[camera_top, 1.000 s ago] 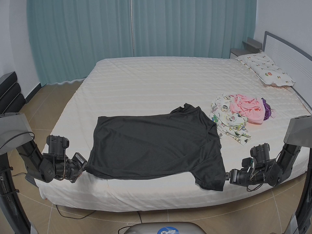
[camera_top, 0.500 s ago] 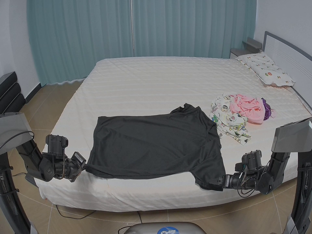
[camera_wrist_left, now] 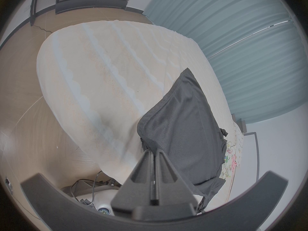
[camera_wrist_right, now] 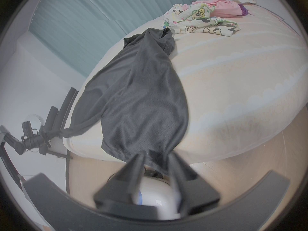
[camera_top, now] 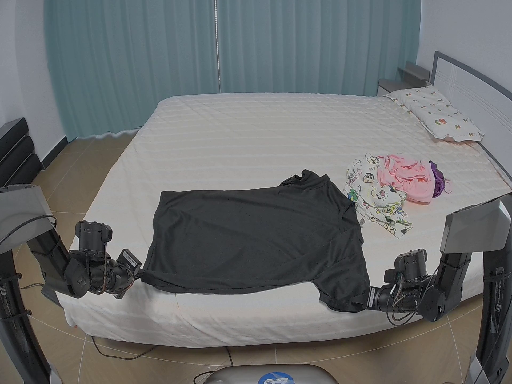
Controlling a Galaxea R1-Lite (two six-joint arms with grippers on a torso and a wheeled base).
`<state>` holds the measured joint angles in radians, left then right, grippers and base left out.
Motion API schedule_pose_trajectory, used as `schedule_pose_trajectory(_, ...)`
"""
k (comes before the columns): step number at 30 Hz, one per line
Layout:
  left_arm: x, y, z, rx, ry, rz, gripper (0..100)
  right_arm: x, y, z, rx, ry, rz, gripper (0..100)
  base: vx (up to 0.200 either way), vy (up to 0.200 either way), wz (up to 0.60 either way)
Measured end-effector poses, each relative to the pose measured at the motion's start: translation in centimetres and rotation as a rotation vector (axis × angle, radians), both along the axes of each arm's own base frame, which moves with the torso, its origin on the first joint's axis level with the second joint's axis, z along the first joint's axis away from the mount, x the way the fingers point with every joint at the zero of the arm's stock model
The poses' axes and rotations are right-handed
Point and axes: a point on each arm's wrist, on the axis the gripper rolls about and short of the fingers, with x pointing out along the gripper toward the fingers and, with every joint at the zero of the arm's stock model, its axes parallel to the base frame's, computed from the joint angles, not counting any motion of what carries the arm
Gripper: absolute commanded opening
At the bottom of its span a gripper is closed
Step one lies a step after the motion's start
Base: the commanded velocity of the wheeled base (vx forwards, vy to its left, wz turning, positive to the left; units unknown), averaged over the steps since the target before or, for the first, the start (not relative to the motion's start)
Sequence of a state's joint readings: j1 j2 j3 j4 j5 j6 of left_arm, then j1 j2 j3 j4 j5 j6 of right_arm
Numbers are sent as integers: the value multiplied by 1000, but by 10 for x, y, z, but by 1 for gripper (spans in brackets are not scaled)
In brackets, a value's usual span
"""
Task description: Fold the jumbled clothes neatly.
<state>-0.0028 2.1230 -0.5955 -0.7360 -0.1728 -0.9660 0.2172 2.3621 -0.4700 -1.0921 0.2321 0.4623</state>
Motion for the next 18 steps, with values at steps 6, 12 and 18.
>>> schedule_pose_trajectory(6,-1,0,0,0,-1,0,0,-6,-5,4,25,18,-33,0,0,0,0)
schedule_pose_trajectory(12,-4,0,1,4,0,-4,0,-22,-15,13,33,42,-46,0,0,0,0)
schedule_pose_trajectory(18,-9,-1,4,27,0,-16,0,-40,-25,27,58,51,-46,0,0,0,0)
